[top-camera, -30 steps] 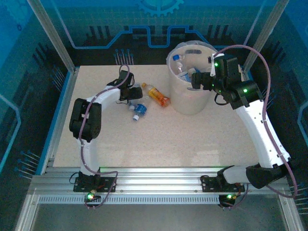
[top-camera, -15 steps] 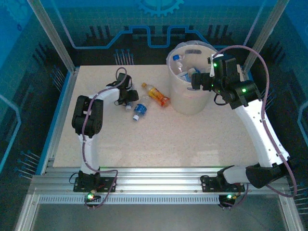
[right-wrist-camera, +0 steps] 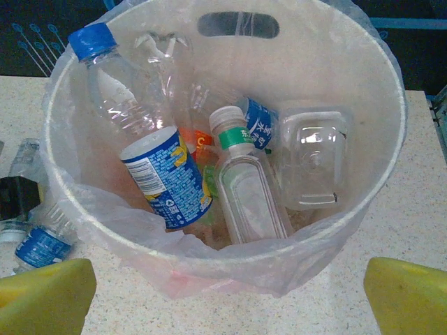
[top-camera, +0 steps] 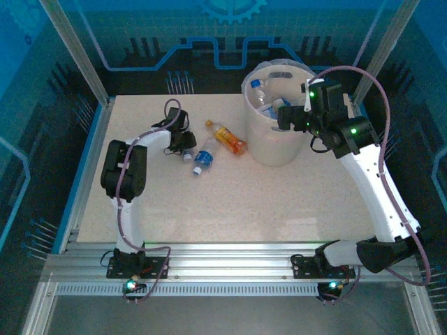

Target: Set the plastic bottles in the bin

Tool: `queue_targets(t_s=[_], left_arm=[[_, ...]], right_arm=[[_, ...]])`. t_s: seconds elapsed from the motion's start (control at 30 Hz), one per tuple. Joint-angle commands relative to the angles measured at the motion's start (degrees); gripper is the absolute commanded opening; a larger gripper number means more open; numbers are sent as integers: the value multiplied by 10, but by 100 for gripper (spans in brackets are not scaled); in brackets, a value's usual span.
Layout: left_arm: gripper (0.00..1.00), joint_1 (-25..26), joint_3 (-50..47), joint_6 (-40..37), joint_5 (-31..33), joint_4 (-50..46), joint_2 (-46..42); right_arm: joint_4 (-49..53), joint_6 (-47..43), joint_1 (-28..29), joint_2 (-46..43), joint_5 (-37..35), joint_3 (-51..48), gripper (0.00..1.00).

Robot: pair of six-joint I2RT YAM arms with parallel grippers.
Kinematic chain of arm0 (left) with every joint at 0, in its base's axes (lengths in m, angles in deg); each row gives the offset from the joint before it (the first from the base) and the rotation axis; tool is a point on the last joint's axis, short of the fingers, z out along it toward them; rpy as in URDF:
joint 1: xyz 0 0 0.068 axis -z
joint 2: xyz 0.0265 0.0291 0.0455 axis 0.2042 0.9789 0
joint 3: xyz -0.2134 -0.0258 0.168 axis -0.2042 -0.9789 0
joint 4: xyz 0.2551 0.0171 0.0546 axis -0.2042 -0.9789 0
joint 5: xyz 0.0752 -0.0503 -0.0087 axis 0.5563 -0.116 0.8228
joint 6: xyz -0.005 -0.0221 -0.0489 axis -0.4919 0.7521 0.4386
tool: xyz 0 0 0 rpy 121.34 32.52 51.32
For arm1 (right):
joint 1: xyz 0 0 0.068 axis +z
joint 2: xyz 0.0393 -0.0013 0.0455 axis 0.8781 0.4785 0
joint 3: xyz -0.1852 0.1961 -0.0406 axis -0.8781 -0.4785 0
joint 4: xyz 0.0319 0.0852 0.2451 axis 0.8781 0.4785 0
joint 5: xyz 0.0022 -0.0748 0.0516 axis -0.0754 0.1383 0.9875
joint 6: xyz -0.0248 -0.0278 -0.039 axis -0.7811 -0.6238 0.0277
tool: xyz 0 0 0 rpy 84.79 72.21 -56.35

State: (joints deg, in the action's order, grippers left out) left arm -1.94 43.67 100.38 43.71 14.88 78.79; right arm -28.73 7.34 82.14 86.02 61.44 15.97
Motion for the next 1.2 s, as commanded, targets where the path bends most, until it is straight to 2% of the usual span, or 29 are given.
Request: queue_targets(t_s=[0.0, 0.17, 0.37, 0.5, 0.67, 0.9, 1.17], left_arm=[[44, -6, -27, -21, 11, 21, -73], [44, -5, -84, -29, 1, 52, -169], [44, 5, -176, -23, -59, 107, -298], [44, 29, -231, 0, -95, 144, -378], [44, 82, -302, 33, -136, 229, -465], [43, 152, -338, 56, -181, 297, -510], [43, 180, -364, 66, -192, 353, -527]], right_arm=[[-16, 11, 8, -16, 24, -11, 100], [-32, 22, 8, -29, 66, -17, 100], [-59, 43, 8, -41, 138, -29, 100], [-87, 61, 8, -43, 199, -45, 100], [-140, 92, 12, -32, 288, -73, 100], [-190, 110, 48, 13, 343, -79, 100], [-200, 103, 103, 62, 344, -52, 100]])
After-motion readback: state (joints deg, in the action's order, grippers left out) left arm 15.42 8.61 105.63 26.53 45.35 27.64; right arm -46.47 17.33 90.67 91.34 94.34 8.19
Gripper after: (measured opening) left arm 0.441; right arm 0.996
